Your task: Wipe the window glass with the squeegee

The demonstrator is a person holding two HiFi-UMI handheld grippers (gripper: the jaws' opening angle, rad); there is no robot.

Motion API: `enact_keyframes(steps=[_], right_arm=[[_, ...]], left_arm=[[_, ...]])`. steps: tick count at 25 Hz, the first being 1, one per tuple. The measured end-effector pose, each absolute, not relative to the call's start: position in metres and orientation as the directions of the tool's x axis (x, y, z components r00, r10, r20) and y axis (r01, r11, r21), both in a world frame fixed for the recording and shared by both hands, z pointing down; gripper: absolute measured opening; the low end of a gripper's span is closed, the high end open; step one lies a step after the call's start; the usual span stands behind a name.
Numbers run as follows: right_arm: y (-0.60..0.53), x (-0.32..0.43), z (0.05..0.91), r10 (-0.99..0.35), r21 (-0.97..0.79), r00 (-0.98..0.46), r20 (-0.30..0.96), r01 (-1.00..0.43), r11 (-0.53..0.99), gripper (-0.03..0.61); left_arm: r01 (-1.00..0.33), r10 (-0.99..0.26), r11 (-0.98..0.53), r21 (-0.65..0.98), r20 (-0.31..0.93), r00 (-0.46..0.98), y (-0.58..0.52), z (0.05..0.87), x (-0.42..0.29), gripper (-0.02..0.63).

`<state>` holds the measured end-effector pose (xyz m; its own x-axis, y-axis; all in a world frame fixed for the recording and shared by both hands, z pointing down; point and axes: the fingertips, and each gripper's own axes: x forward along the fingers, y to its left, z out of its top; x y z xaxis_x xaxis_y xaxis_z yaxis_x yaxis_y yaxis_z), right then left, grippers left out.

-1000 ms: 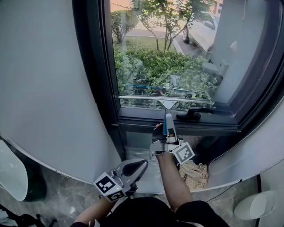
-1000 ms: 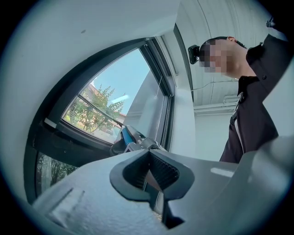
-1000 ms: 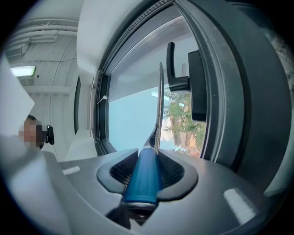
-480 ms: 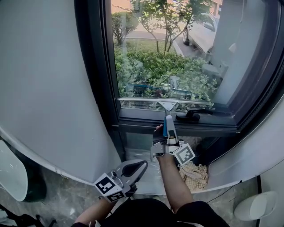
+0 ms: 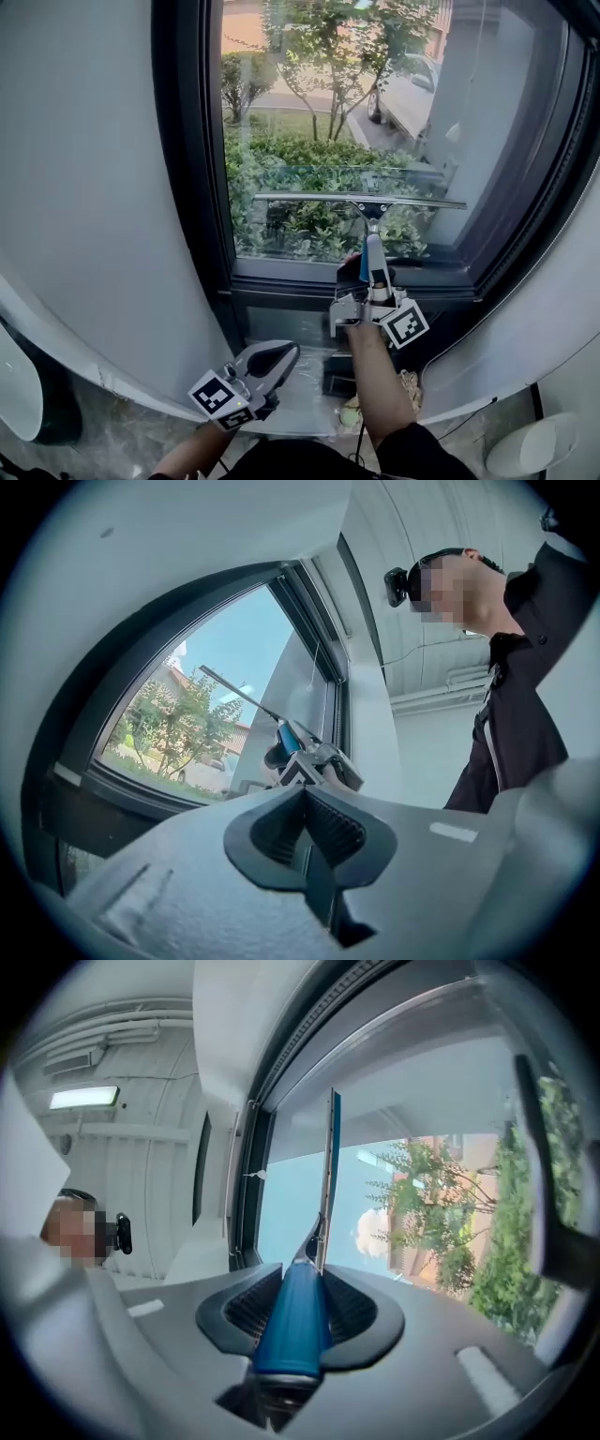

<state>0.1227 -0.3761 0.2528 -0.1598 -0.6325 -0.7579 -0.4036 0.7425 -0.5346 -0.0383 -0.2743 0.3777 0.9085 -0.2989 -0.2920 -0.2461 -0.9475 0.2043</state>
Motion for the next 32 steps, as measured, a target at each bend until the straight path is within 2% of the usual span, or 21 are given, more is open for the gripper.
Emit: enact_keyframes(steps=[8,14,26,32], right_arm=[[-0.372,0.168,0.134,-0.477,-0.356,-0.196,-0.857,-0.444,0.822,0.133],[-0.379,0.185,0.072,-0.401,-0.286,-0.200,-0.894,-0.436,0.853,0.133],[-0.400,0.209,0.007,-0.344,-0.260,-0.169,-0.924,-0.384,0.886,0.133],[-0.397,0.206,0.002,-0.385,-0.303,-0.151,-0.911,-0.389,0.870,0.133]], left_arm=[[-0.200,-0.238,-0.968,0.150,-0.315,0.919,-0.290,0.355,-0.005,-0.005],[-0.148,-0.178,-0.983,0.112,-0.348,0.920,-0.291,0.335,0.019,-0.005],[-0.135,-0.153,-0.988,0.074,-0.349,0.925,-0.306,0.317,0.039,-0.005],[-0.128,-0.149,-0.988,0.082,-0.345,0.927,-0.305,0.326,0.038,-0.005]])
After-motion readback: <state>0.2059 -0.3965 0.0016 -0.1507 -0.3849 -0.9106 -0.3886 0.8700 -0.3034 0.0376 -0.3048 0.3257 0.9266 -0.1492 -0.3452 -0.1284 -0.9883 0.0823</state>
